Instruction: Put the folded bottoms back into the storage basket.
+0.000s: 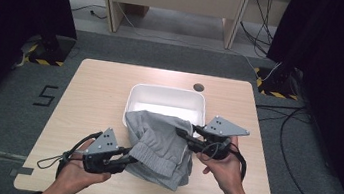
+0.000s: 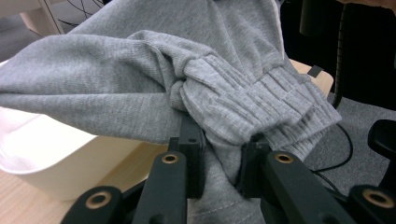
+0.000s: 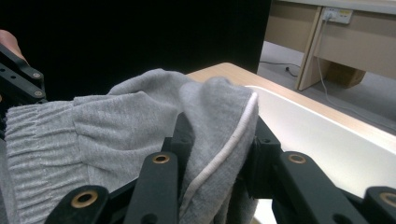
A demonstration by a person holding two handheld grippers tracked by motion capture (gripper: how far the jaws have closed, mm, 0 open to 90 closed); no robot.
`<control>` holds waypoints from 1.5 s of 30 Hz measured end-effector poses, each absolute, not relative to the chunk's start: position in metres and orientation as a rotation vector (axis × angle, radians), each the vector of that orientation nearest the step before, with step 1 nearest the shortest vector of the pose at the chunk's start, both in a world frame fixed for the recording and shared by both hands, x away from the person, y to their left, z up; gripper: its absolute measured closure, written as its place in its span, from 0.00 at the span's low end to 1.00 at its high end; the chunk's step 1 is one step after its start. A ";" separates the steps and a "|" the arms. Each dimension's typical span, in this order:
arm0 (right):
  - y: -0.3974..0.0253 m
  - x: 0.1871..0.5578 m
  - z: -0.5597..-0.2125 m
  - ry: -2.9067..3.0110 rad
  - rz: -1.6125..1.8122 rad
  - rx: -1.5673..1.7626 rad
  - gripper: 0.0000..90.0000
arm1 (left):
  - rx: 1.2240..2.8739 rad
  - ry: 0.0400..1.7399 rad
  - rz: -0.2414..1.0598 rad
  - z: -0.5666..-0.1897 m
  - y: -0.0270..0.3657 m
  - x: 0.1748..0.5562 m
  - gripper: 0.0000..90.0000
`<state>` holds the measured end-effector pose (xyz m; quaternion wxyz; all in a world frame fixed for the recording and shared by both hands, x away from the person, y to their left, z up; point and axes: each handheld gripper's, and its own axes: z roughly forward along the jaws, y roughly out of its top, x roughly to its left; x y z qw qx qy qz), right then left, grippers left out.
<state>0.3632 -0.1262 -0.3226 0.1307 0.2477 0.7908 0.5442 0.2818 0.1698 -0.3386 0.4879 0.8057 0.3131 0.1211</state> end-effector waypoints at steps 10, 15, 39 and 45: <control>-0.128 0.378 -0.312 2.291 1.573 0.732 0.78 | 1.960 0.770 0.300 -0.329 0.168 0.298 0.84; -0.128 0.385 -0.305 2.283 1.582 0.735 0.78 | 1.960 0.761 0.314 -0.321 0.167 0.303 0.84; -0.120 0.429 -0.279 2.291 1.526 0.783 0.78 | 1.943 0.816 0.317 -0.304 0.165 0.348 0.84; -0.121 0.447 -0.283 2.297 1.535 0.800 0.78 | 1.949 0.850 0.322 -0.306 0.164 0.364 0.84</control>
